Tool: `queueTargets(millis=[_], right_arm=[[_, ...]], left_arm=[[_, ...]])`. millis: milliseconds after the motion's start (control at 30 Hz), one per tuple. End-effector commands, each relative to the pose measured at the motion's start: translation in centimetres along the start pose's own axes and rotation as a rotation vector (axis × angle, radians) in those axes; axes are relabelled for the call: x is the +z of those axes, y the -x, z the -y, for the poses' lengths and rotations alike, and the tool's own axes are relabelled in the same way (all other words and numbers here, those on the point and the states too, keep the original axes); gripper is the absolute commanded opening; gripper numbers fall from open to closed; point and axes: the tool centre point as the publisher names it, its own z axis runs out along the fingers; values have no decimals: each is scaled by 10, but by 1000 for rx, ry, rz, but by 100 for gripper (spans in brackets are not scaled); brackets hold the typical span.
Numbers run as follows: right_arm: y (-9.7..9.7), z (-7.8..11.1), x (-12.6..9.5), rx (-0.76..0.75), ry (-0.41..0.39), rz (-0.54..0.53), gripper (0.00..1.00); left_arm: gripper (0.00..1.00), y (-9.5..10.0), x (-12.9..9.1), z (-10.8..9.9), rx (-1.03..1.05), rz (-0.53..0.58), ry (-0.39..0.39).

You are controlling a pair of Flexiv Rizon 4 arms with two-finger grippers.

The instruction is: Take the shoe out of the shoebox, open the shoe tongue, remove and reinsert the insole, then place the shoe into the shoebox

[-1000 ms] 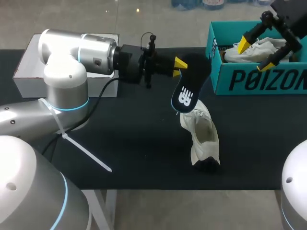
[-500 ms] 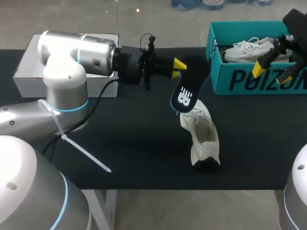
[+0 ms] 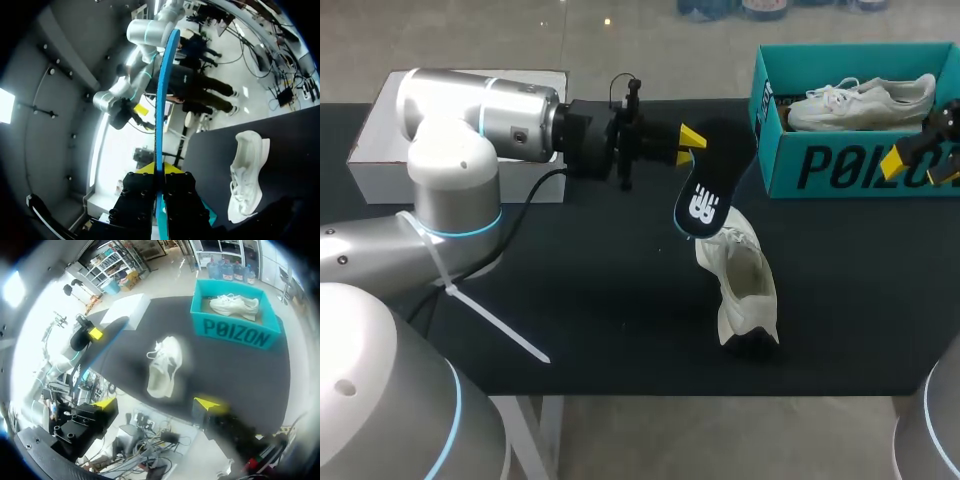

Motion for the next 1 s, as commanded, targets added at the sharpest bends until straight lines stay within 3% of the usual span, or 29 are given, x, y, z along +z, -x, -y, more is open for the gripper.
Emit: queueTargets(millis=[33, 500, 600, 1000], right_arm=[[-1, 4, -9, -7, 80, 11, 100], [3, -1, -47, -37, 54, 109, 100], [3, 2, -47, -28, 19, 139, 100], [3, 2, -47, -28, 19, 139, 100]], left_arm=[[0, 0, 1, 0, -1, -3, 4], [0, -2, 4, 0, 4, 4, -3], [0, -2, 4, 0, 5, 3, -3], [0, -2, 5, 1, -6, -4, -1]])
